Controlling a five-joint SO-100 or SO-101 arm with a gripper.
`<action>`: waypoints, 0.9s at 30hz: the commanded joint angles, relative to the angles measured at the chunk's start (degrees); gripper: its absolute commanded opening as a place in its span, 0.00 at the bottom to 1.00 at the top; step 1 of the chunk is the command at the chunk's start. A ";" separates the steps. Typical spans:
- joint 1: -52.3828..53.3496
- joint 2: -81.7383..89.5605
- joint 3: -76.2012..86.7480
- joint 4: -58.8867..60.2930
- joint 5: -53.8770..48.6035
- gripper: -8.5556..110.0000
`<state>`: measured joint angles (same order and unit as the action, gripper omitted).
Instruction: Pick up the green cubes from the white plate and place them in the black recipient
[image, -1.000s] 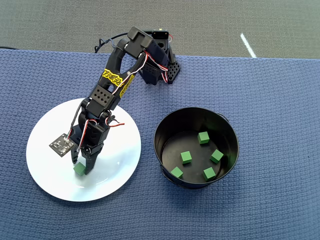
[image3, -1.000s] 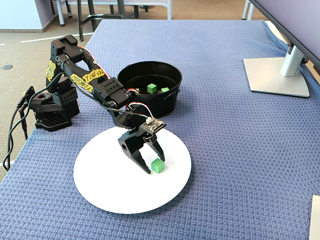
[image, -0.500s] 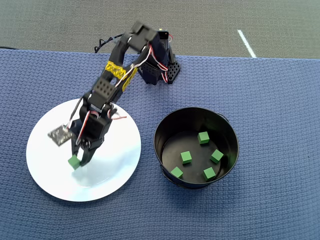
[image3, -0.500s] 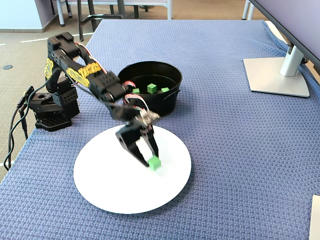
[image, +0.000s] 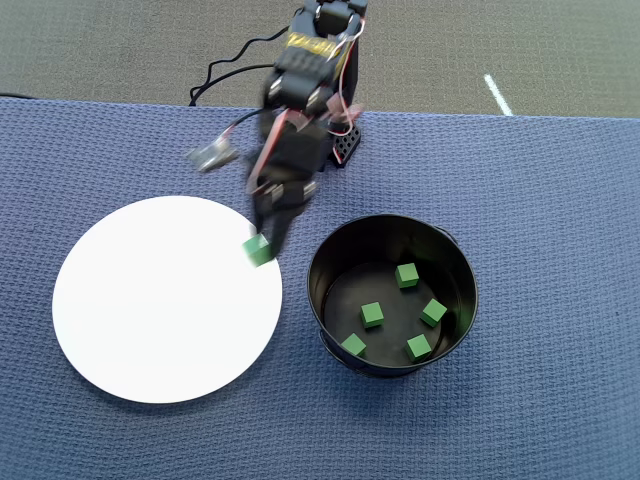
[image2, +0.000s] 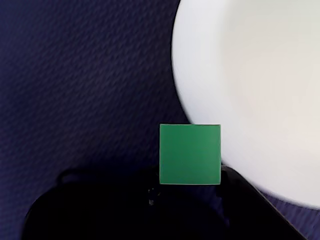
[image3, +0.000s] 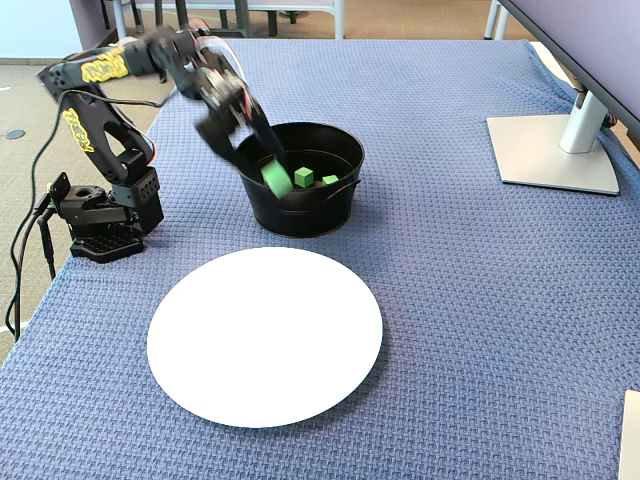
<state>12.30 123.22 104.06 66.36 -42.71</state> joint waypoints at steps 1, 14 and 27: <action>-13.80 12.39 -3.16 7.91 18.81 0.07; -25.05 12.48 20.13 -11.87 48.16 0.07; -26.10 10.63 21.53 -14.24 39.90 0.33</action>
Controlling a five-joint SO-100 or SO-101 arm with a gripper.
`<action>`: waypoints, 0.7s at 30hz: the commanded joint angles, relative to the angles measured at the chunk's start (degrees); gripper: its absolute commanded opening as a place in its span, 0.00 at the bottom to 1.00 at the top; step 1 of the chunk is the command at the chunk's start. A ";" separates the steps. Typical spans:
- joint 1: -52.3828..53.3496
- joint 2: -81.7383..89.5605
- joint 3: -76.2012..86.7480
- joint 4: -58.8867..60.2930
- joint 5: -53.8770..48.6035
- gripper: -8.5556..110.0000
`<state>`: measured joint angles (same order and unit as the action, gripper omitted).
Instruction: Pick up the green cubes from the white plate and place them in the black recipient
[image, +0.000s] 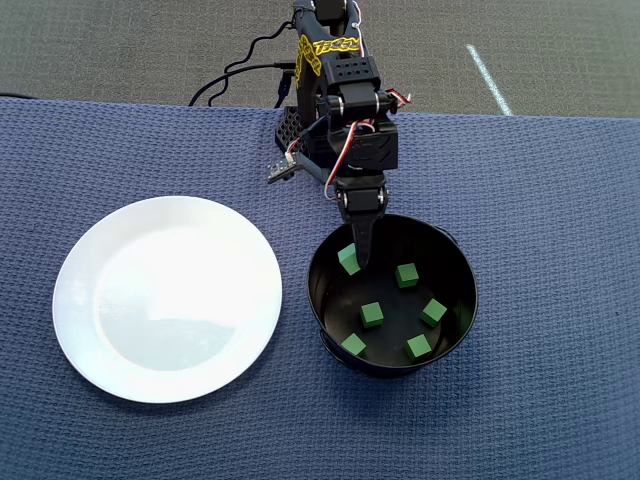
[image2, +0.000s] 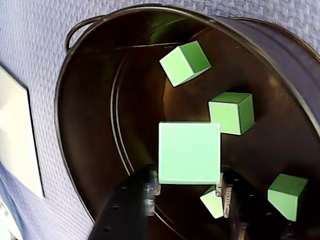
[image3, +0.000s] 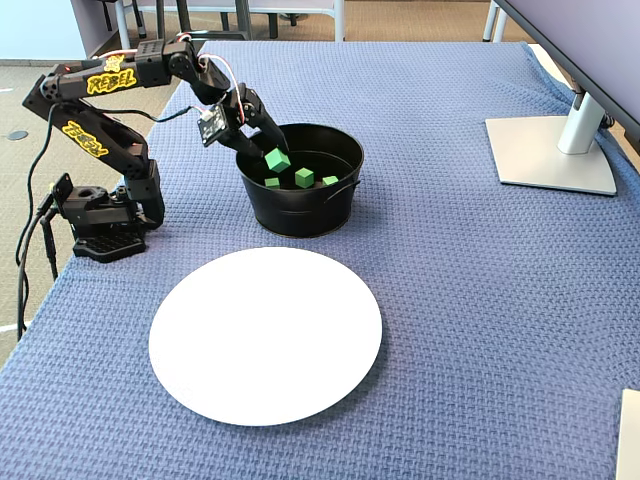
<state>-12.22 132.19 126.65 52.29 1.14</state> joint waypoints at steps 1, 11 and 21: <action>-1.76 2.11 -1.14 0.26 -4.04 0.36; 4.75 15.12 -3.78 10.63 -0.88 0.07; 18.72 37.44 12.92 25.05 -2.37 0.07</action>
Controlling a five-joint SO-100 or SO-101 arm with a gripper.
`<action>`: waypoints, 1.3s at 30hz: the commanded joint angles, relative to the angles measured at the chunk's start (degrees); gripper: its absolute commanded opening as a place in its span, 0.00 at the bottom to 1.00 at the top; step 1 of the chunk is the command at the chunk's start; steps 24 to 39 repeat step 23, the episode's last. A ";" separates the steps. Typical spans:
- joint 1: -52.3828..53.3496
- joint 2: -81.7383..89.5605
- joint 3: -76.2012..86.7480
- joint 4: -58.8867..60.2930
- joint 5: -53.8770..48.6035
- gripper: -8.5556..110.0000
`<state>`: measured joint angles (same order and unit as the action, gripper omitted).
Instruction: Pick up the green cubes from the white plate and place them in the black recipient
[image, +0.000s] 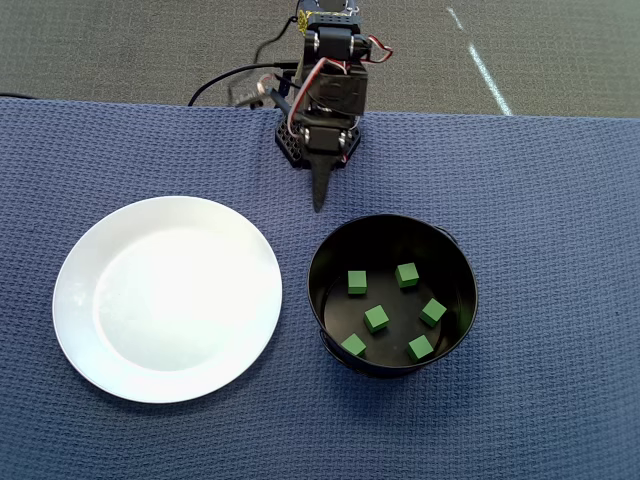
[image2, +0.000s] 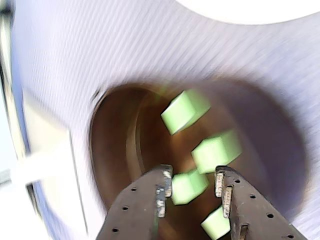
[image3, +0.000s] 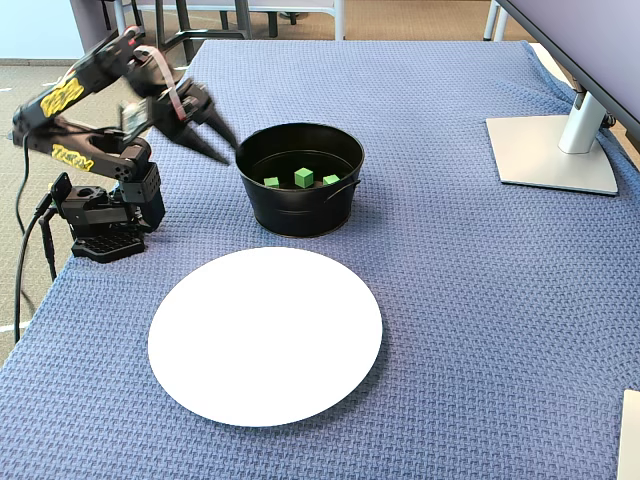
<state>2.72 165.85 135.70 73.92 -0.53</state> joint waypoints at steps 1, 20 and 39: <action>4.22 4.04 5.36 3.87 -0.70 0.07; 4.48 9.23 15.56 2.29 -4.92 0.07; 2.11 10.37 16.35 2.90 -6.42 0.07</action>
